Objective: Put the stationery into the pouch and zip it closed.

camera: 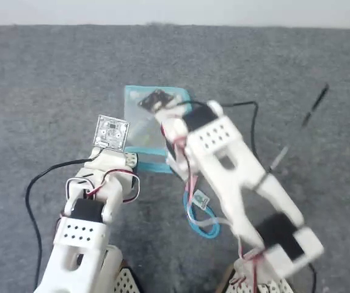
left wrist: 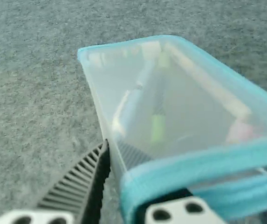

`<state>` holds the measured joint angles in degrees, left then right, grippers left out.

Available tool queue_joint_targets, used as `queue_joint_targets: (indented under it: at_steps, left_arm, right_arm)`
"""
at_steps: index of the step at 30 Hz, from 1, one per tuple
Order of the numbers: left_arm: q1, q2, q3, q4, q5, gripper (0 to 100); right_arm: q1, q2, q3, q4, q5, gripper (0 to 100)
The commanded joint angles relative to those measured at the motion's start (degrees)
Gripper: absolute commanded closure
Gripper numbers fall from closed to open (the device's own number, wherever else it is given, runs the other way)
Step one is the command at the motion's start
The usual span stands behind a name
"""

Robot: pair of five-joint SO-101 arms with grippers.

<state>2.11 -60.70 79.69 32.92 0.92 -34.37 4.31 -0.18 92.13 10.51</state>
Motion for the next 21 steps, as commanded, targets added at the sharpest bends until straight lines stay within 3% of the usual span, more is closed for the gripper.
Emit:
queue_joint_targets:
  at_steps: [1,5,9,11,21]
  left_arm:
    - [0.7,0.0,-0.5,-0.6,0.8,99]
    - [0.7,0.0,-0.5,-0.6,0.8,99]
    - [0.7,0.0,-0.4,-0.7,0.7,99]
    - [0.7,0.0,-0.3,-0.7,0.6,99]
    - [0.6,0.0,-0.3,-0.8,0.6,99]
  right_arm:
    - [4.1,7.9,-19.0,4.2,-5.5,99.1]
    - [4.4,16.5,-35.8,9.6,-12.7,97.6]
    - [2.5,20.5,-42.0,10.6,-14.0,78.6]
    - [1.3,20.8,-41.9,10.6,-13.7,74.1]
    - [0.4,15.3,-41.8,10.8,-8.8,78.6]
